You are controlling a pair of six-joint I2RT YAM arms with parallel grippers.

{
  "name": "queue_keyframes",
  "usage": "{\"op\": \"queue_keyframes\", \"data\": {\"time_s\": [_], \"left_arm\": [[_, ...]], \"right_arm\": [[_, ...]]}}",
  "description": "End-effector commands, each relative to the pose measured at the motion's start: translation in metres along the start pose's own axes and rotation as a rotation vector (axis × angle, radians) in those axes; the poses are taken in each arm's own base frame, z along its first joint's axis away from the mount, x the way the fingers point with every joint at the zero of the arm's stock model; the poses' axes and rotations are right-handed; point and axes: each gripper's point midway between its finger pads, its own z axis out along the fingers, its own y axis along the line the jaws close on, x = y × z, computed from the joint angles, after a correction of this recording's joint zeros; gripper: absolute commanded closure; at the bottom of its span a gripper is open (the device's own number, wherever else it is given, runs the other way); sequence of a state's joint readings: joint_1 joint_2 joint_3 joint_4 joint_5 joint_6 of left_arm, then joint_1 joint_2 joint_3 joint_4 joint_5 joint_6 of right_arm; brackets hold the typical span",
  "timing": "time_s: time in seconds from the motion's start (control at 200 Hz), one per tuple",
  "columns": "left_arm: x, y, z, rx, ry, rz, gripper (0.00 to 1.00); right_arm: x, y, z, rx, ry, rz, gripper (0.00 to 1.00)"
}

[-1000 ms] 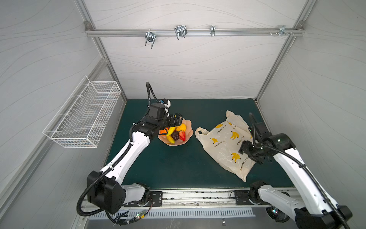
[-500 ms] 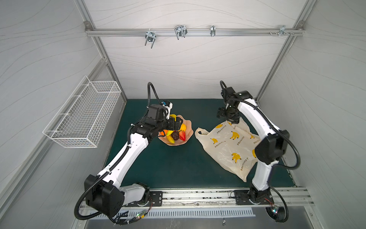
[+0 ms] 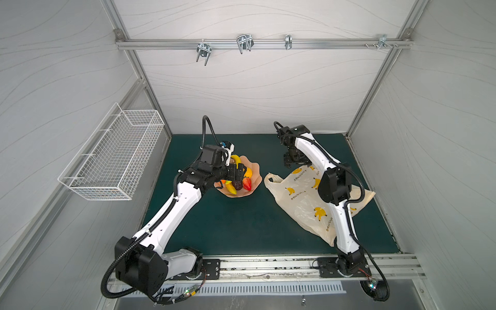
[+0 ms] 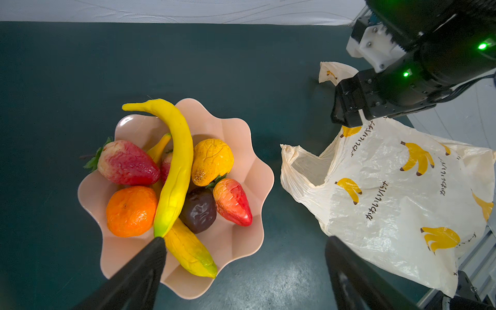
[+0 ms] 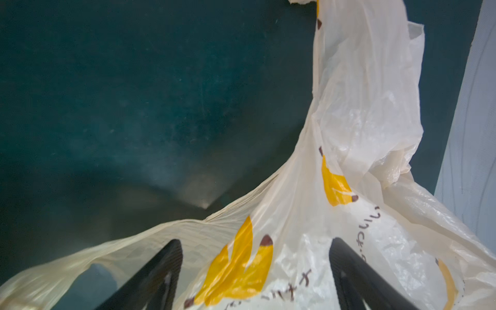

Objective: Place the fruits into the plastic bag
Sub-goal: 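Lift the bag with the right gripper and pull it open beside the bowl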

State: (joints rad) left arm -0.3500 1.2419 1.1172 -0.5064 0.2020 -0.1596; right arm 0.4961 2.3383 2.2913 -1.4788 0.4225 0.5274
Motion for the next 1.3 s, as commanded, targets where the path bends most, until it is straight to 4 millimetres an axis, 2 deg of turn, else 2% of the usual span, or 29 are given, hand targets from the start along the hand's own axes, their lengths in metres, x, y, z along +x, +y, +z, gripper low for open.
{"op": "queue_keyframes", "data": {"time_s": [0.0, 0.075, 0.17, 0.22, 0.35, 0.425, 0.5, 0.615, 0.745, 0.88, 0.97, 1.075, 1.296], "left_arm": [[-0.003, -0.001, -0.004, -0.005, -0.023, 0.021, 0.06], [-0.002, 0.0, -0.004, -0.009, -0.021, 0.022, 0.05], [0.001, 0.002, -0.003, -0.018, -0.017, 0.028, 0.05], [0.001, 0.003, -0.005, -0.022, -0.018, 0.03, 0.05], [0.003, 0.006, -0.005, -0.037, -0.017, 0.036, 0.05], [0.003, 0.008, -0.005, -0.05, -0.017, 0.038, 0.05], [0.003, 0.011, -0.006, -0.065, -0.021, 0.039, 0.05], [0.003, 0.017, -0.007, -0.084, -0.022, 0.003, 0.05], [0.001, 0.032, -0.01, -0.075, -0.03, -0.135, 0.06], [-0.002, 0.051, -0.014, -0.085, -0.042, -0.264, 0.08], [-0.005, 0.053, -0.016, -0.093, -0.045, -0.259, 0.08], [-0.007, 0.054, -0.02, -0.105, -0.049, -0.25, 0.08], [-0.01, 0.053, -0.027, -0.108, -0.053, -0.275, 0.08]], "right_arm": [[0.013, -0.01, 0.014, 0.113, 0.059, -0.058, 0.13], [0.021, -0.01, 0.022, 0.135, 0.082, -0.08, 0.14], [0.028, -0.014, 0.022, 0.151, 0.078, -0.088, 0.19], [0.03, -0.017, 0.02, 0.158, 0.068, -0.094, 0.25], [0.037, -0.024, 0.012, 0.162, 0.055, -0.121, 0.6], [0.039, -0.027, 0.005, 0.158, 0.036, -0.125, 0.86], [0.037, -0.03, -0.009, 0.158, -0.01, -0.141, 1.0], [0.029, -0.034, -0.036, 0.167, -0.105, -0.189, 1.0], [0.017, -0.038, -0.072, 0.148, -0.237, -0.242, 1.0], [0.006, -0.03, -0.11, 0.125, -0.406, -0.357, 1.0], [0.005, -0.022, -0.13, 0.116, -0.501, -0.439, 1.0], [0.01, -0.017, -0.142, 0.084, -0.568, -0.485, 1.0], [0.034, -0.009, -0.151, 0.06, -0.672, -0.551, 1.0]]}}
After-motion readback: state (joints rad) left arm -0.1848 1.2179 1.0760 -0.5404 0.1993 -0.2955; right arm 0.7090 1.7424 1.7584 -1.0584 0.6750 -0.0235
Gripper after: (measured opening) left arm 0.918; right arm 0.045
